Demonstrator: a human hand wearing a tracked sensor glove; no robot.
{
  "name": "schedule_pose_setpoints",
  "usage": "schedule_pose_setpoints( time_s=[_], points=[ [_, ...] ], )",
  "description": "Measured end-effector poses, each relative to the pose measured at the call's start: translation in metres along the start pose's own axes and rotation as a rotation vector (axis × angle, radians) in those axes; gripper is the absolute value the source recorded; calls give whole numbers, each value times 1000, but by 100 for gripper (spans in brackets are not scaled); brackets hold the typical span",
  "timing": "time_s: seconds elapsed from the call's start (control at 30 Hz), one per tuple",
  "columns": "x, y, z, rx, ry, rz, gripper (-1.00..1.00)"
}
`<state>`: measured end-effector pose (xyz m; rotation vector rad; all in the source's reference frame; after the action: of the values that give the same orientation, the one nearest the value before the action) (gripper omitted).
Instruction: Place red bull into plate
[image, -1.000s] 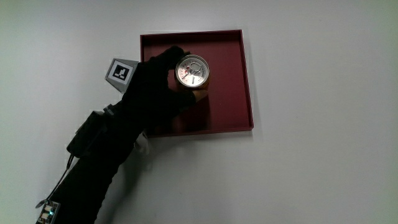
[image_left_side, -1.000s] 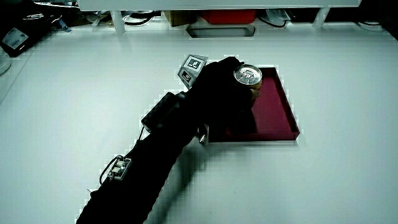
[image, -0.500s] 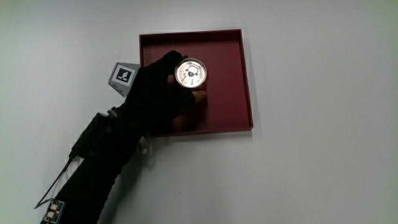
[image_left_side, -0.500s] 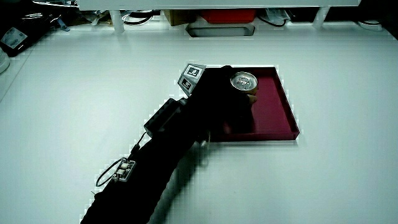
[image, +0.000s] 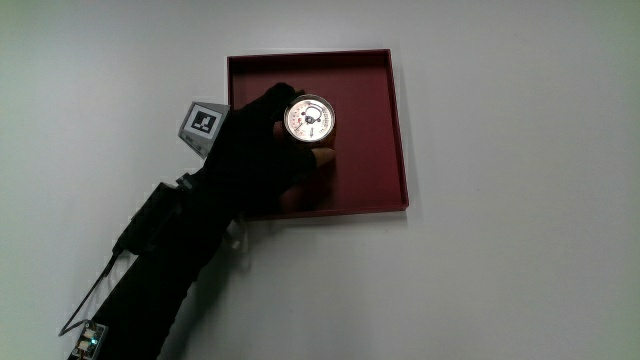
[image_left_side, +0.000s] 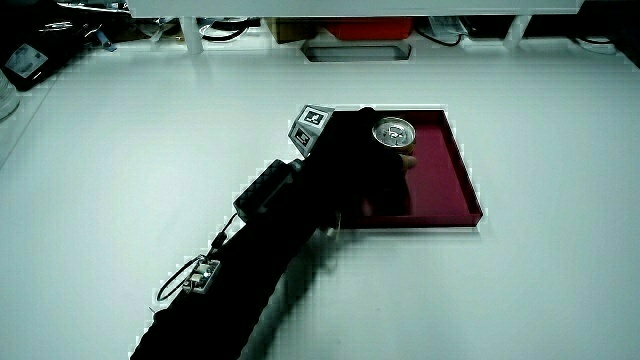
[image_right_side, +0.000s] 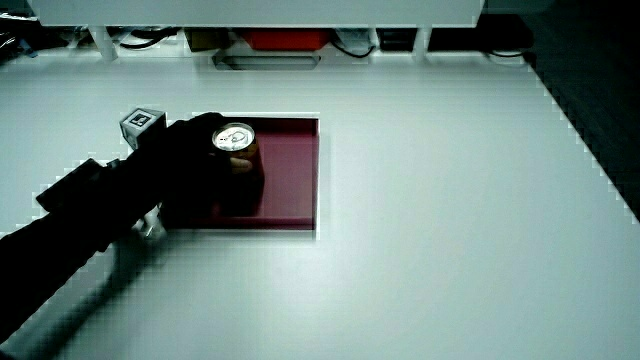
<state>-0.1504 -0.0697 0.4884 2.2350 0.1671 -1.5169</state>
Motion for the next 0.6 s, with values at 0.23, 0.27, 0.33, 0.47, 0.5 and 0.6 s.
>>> schedule_pose_setpoints(
  time_s=[0.23, 0.27, 0.33, 0.47, 0.5, 0.6],
  points=[
    [2, -3, 0, -54, -28, 42, -73],
    [1, -4, 1, -57, -61, 27, -77],
    [4, -8, 6, -56, -80, 11, -85],
    [17, -18, 19, -70, -80, -27, -100],
    [22, -21, 22, -76, -85, -34, -100],
    [34, -31, 31, -102, -76, -63, -100]
  ],
)
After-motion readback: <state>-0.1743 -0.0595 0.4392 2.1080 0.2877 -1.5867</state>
